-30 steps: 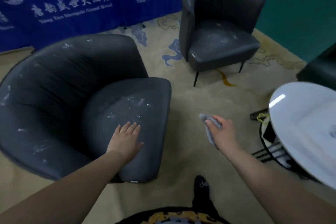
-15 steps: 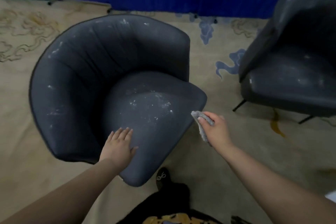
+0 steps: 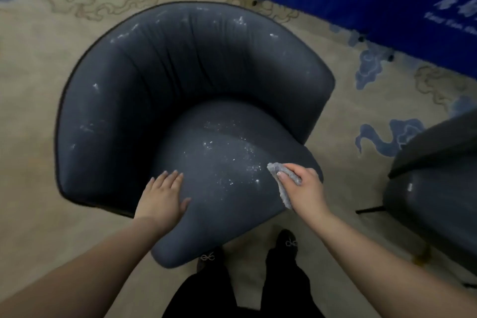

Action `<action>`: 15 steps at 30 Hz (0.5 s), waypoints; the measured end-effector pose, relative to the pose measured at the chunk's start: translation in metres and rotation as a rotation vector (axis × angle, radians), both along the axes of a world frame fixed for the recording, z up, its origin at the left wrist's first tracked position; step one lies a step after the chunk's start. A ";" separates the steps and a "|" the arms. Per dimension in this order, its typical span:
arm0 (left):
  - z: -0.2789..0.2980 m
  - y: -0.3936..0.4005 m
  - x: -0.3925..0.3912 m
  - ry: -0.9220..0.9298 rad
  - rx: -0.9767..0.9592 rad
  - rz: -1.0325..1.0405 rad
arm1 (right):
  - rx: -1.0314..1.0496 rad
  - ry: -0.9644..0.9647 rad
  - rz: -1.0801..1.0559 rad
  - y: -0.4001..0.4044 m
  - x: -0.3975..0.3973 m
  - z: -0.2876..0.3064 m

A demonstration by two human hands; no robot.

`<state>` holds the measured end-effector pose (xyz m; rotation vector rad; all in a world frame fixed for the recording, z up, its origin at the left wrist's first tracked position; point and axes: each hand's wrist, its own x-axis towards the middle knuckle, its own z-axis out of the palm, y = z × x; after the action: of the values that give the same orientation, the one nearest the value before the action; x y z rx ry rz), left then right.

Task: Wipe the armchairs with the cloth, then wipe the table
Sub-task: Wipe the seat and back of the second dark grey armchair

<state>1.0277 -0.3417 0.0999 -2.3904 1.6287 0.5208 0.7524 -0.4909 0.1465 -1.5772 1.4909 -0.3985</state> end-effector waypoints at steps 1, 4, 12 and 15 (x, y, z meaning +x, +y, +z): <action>-0.003 0.000 -0.004 0.002 -0.010 0.063 | 0.012 -0.001 0.050 -0.011 0.001 -0.004; -0.013 0.001 -0.017 0.006 -0.023 0.265 | 0.041 0.017 0.172 -0.040 0.002 -0.017; -0.067 0.009 -0.051 0.013 0.008 0.467 | 0.066 0.010 0.362 -0.085 0.016 -0.070; -0.108 0.005 -0.035 0.000 0.068 0.449 | 0.051 -0.010 0.387 -0.091 0.033 -0.112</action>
<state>0.9926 -0.3369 -0.0083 -2.7044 1.0460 0.6343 0.7851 -0.5818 0.0343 -1.7704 1.1423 -0.1437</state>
